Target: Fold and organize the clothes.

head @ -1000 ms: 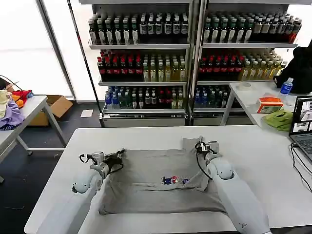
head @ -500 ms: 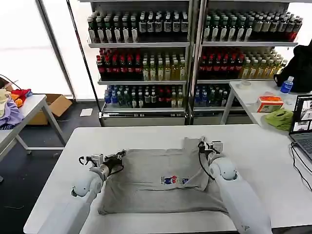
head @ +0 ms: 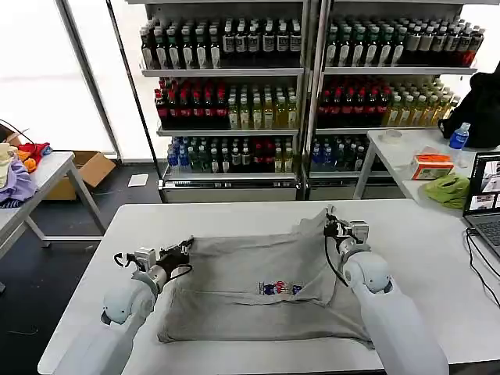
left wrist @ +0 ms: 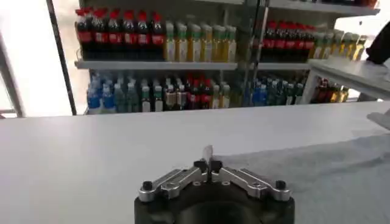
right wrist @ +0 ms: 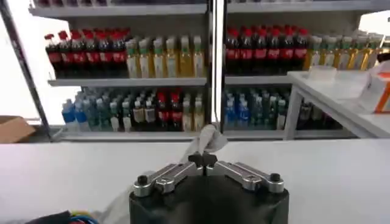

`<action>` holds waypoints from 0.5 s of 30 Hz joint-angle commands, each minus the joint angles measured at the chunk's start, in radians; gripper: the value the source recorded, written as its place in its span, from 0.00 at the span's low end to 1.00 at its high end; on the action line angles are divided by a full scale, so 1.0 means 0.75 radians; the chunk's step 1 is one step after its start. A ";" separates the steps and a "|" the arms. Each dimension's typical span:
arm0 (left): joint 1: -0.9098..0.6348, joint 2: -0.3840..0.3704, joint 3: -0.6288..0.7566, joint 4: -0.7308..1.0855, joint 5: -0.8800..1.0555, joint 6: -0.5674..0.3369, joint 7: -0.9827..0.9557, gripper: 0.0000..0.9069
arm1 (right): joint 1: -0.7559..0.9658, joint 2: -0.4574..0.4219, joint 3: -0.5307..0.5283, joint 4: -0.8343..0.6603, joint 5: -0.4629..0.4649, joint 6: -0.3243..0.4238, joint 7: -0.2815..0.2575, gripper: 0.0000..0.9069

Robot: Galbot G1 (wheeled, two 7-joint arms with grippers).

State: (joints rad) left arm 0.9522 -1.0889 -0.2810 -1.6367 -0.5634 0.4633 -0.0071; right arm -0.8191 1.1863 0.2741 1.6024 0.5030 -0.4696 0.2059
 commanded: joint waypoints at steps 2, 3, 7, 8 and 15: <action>0.122 0.043 -0.050 -0.174 -0.002 -0.015 0.002 0.00 | -0.259 -0.031 0.043 0.316 0.008 0.004 0.019 0.00; 0.135 0.047 -0.053 -0.190 -0.001 -0.015 0.004 0.00 | -0.291 -0.034 0.050 0.347 0.003 0.004 0.023 0.00; 0.214 0.065 -0.054 -0.247 0.008 -0.013 0.001 0.00 | -0.395 -0.039 0.068 0.422 -0.026 0.008 0.052 0.00; 0.232 0.066 -0.060 -0.257 0.016 -0.013 0.002 0.00 | -0.440 -0.046 0.079 0.462 -0.036 0.012 0.061 0.00; 0.305 0.062 -0.081 -0.272 0.061 -0.016 0.015 0.00 | -0.614 -0.056 0.167 0.539 -0.055 0.029 0.091 0.00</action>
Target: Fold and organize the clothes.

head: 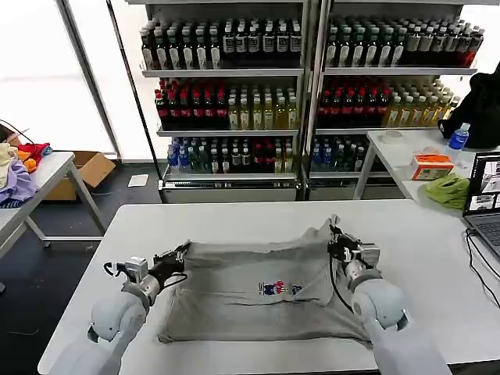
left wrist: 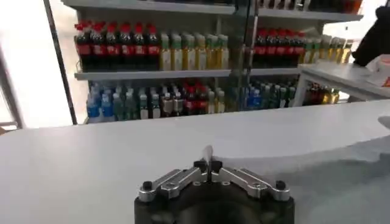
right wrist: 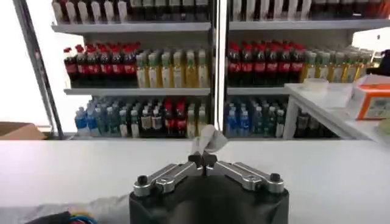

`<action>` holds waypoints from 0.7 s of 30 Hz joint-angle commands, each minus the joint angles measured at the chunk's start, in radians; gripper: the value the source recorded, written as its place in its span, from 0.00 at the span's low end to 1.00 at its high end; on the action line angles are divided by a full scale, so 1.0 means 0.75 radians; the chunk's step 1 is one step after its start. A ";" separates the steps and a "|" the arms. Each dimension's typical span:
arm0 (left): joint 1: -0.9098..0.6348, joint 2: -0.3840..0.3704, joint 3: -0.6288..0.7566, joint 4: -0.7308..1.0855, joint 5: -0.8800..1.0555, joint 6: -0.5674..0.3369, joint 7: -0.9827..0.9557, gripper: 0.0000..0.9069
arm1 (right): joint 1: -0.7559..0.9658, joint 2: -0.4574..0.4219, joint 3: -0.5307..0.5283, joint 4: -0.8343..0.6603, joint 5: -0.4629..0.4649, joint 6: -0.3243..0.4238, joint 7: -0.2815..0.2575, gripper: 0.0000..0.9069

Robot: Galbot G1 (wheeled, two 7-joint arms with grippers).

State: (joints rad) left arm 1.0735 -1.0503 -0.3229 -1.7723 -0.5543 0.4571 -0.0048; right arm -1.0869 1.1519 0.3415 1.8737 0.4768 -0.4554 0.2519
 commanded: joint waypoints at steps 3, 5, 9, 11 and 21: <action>0.156 0.009 -0.031 -0.088 0.059 -0.007 0.015 0.00 | -0.338 -0.004 0.110 0.200 -0.035 0.020 0.031 0.00; 0.175 0.015 -0.030 -0.094 0.070 -0.007 0.019 0.00 | -0.380 0.001 0.124 0.218 -0.056 0.023 0.035 0.00; 0.220 0.015 -0.036 -0.113 0.096 -0.008 0.029 0.00 | -0.487 0.018 0.157 0.260 -0.106 0.043 0.045 0.00; 0.231 0.009 -0.041 -0.112 0.110 -0.007 0.026 0.00 | -0.527 0.021 0.147 0.254 -0.135 0.078 0.050 0.00; 0.290 -0.007 -0.058 -0.141 0.146 -0.001 0.037 0.00 | -0.539 0.039 0.137 0.203 -0.190 0.118 0.068 0.00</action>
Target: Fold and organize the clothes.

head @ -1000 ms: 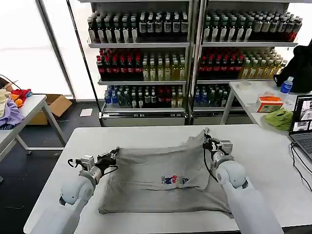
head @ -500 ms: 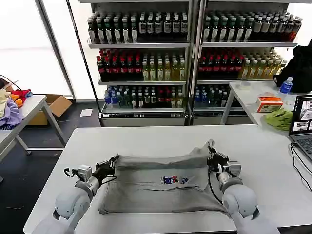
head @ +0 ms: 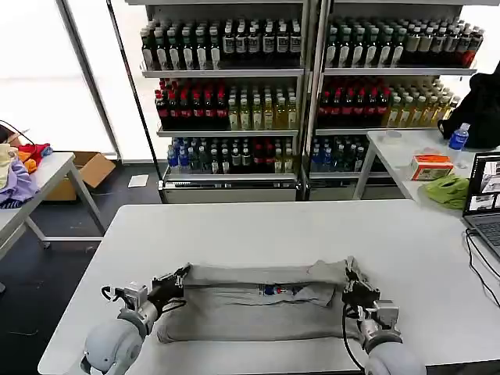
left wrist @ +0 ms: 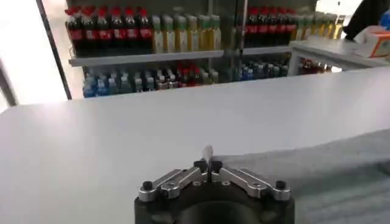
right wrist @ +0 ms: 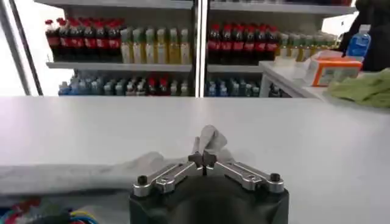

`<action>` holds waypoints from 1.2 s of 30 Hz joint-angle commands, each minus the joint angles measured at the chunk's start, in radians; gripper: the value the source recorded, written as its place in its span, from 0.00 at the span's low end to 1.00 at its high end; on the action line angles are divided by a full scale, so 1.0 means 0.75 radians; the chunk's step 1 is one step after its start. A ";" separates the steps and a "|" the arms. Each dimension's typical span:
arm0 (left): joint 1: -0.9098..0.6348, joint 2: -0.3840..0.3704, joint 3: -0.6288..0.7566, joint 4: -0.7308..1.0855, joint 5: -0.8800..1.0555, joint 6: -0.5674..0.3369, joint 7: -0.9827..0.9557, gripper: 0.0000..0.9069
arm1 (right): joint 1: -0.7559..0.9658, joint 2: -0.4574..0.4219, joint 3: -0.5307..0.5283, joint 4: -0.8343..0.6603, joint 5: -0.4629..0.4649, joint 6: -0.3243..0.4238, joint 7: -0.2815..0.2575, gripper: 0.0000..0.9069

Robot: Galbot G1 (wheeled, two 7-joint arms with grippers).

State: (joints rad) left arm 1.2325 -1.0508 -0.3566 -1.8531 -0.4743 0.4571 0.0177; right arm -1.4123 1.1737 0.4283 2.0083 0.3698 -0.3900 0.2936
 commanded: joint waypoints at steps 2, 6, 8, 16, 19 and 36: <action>0.085 -0.009 -0.017 -0.029 0.049 -0.004 0.013 0.00 | -0.107 0.009 0.015 0.017 -0.058 0.035 0.012 0.00; 0.097 -0.013 -0.029 -0.030 0.058 -0.004 0.016 0.00 | -0.117 0.021 0.011 0.007 -0.071 0.040 0.020 0.00; 0.102 -0.010 -0.032 -0.038 0.062 -0.004 0.022 0.00 | -0.130 0.025 0.011 0.009 -0.078 0.043 0.017 0.00; 0.110 -0.038 -0.025 -0.035 0.098 -0.010 0.033 1.00 | -0.141 0.037 -0.013 -0.032 -0.155 0.074 0.010 1.00; 0.105 -0.045 -0.024 -0.028 0.107 -0.037 0.026 1.00 | -0.137 0.042 -0.012 -0.048 -0.161 0.083 0.028 1.00; 0.203 -0.122 -0.146 -0.207 0.168 0.009 -0.073 1.00 | -0.162 0.024 0.145 0.145 -0.136 0.097 0.072 1.00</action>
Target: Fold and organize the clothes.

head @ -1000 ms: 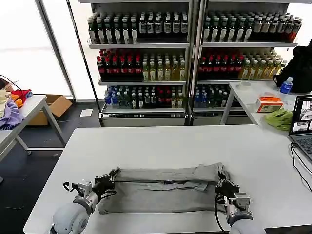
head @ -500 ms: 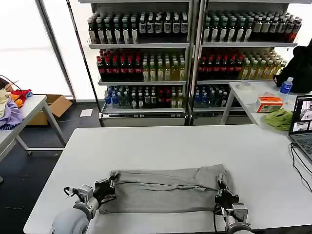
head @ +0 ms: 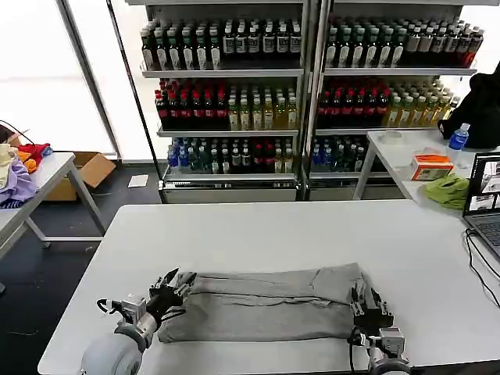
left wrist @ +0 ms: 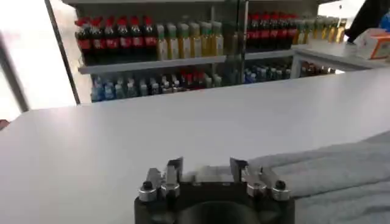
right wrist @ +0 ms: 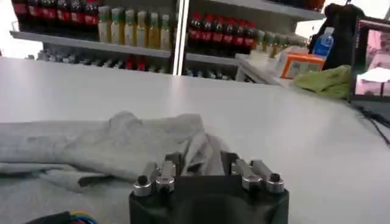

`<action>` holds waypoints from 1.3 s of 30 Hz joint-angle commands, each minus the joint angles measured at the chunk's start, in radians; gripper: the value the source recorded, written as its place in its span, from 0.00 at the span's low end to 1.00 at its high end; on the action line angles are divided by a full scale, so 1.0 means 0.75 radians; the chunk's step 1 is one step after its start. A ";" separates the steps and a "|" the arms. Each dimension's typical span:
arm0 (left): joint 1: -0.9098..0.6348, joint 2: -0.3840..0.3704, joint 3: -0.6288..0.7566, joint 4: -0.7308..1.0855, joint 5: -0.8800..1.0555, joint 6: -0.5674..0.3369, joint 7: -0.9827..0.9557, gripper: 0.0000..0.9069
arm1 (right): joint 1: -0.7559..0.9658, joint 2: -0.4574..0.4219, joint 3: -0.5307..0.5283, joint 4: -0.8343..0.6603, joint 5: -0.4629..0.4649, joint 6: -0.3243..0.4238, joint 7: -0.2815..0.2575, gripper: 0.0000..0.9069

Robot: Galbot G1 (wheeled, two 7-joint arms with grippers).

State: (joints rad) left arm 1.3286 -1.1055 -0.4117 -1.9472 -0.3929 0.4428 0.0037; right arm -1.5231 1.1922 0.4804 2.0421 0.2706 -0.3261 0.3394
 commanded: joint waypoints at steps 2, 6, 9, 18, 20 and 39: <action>0.100 -0.068 -0.083 -0.077 0.076 0.030 -0.058 1.00 | -0.013 0.004 0.091 0.130 0.017 0.012 0.023 1.00; 0.120 -0.132 -0.093 -0.074 0.061 0.032 -0.065 1.00 | -0.008 0.007 0.094 0.176 0.045 0.003 0.031 1.00; 0.118 -0.164 -0.092 -0.076 0.045 0.048 -0.068 1.00 | -0.002 0.002 0.087 0.194 0.052 -0.002 0.031 1.00; 0.155 -0.223 -0.081 -0.073 0.043 0.048 -0.066 0.84 | 0.001 -0.010 0.082 0.188 0.060 0.000 0.035 1.00; 0.152 -0.231 -0.079 -0.063 0.045 0.048 -0.065 0.82 | 0.000 -0.009 0.077 0.187 0.059 0.001 0.035 1.00; 0.137 -0.274 -0.093 0.076 0.068 -0.009 -0.014 0.00 | 0.034 -0.036 0.080 0.170 0.083 -0.018 0.030 1.00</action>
State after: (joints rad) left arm 1.4257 -1.2955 -0.4824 -1.9236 -0.3456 0.4427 -0.0180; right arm -1.5007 1.1667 0.5372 2.1686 0.3295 -0.3376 0.3617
